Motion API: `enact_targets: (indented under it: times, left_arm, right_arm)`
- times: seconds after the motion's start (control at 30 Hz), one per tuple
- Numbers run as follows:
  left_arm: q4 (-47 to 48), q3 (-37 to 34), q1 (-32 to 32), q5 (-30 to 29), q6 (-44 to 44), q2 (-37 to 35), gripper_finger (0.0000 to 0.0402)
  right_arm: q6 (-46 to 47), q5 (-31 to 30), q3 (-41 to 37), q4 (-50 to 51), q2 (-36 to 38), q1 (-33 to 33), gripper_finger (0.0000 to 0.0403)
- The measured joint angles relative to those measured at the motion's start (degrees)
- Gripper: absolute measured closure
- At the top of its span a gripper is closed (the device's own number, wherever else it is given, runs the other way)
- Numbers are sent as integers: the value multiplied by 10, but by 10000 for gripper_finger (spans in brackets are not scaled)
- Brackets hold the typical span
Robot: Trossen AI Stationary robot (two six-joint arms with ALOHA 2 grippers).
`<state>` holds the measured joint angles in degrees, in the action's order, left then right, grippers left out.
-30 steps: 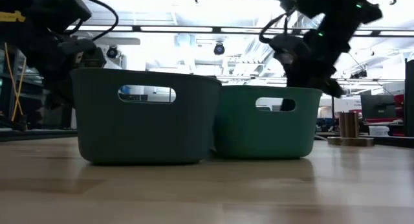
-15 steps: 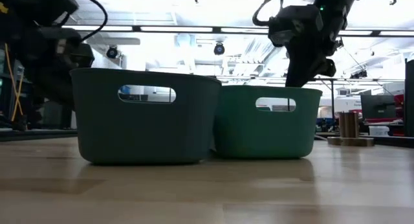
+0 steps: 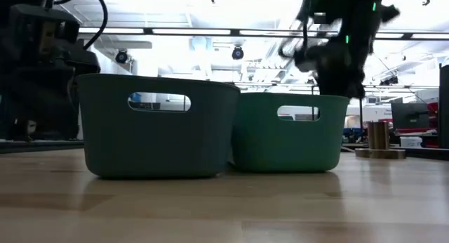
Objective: Sort batteries
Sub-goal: Adjust the bins to the center of the table
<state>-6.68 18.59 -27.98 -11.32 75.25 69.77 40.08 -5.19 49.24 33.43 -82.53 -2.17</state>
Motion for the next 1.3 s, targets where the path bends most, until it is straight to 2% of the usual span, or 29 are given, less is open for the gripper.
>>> enact_targets:
  times: [0.1, 0.23, 0.57, 0.77, 0.97, 1.1, 1.3]
  left_arm:
    - [-55, 0, -3, -9, 2, 37, 401]
    - [-67, 0, 13, -28, 12, 68, 401]
    - [-72, 0, 119, -27, -71, 77, 401]
    - [-98, -1, 189, -12, -141, 77, 401]
    - [-113, -1, 241, 6, -175, 77, 401]
    - [-114, 0, 255, 48, -196, 71, 401]
    - [-112, 0, 253, 61, -198, 49, 401]
  right_arm:
    - [-1, 19, -45, -47, -1, 37, 403]
    - [0, 49, -76, -137, -1, 63, 403]
    - [73, 41, -119, -211, -1, 23, 403]
    - [148, -4, -134, -231, -1, -23, 403]
    - [190, -19, -136, -227, -1, -61, 403]
    - [195, -23, -136, -205, -1, -67, 403]
    - [179, -31, -135, -190, 1, -43, 403]
